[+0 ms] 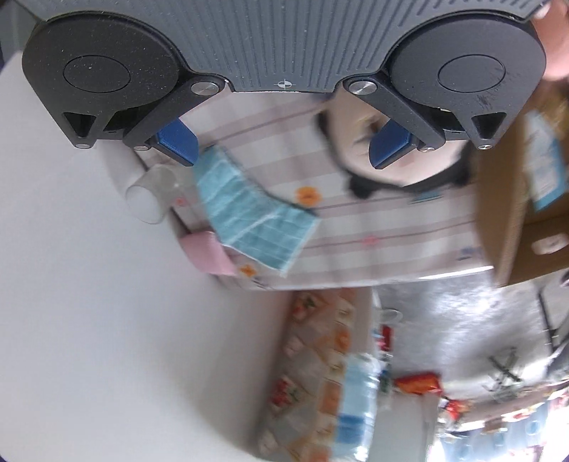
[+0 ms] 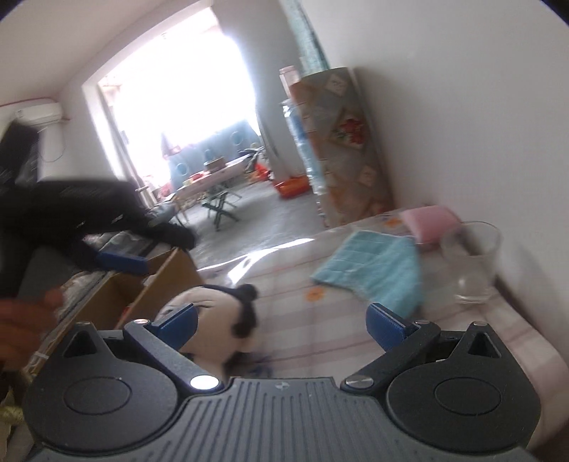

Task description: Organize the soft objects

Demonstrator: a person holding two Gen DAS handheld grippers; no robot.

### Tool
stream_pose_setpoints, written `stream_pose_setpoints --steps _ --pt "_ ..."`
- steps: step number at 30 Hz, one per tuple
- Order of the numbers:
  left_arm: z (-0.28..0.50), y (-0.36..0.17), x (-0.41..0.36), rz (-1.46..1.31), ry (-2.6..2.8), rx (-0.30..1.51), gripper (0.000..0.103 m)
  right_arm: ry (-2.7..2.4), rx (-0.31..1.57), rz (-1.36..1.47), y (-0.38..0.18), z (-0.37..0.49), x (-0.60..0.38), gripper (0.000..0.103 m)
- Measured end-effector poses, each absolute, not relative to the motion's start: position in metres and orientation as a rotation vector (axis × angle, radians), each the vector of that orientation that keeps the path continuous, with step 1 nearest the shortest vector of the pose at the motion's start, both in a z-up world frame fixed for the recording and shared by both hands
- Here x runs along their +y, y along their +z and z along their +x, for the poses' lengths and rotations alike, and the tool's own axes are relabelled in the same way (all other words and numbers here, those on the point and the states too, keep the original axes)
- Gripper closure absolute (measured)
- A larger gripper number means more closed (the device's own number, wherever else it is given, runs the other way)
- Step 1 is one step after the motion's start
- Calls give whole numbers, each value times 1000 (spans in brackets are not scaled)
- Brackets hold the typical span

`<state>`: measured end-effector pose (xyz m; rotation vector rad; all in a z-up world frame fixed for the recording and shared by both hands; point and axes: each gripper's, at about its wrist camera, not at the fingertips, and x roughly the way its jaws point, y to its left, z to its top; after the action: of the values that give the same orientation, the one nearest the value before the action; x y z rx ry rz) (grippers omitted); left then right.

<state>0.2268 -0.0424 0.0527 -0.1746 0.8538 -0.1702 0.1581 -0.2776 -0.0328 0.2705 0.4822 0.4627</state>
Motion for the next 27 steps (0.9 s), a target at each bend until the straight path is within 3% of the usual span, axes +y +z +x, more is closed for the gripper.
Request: stream_pose_setpoints --steps 10,23,25,27 --pt "346 -8 -140 32 -289 984 1 413 478 341 -63 169 -325 0" --pt "454 -98 -163 110 -119 1161 0 425 480 439 -88 190 -347 0" --pt "458 -102 -158 51 -125 1158 2 423 474 452 -88 190 -350 0" --pt "459 -101 -156 32 -118 1156 15 418 470 468 -88 189 -355 0"
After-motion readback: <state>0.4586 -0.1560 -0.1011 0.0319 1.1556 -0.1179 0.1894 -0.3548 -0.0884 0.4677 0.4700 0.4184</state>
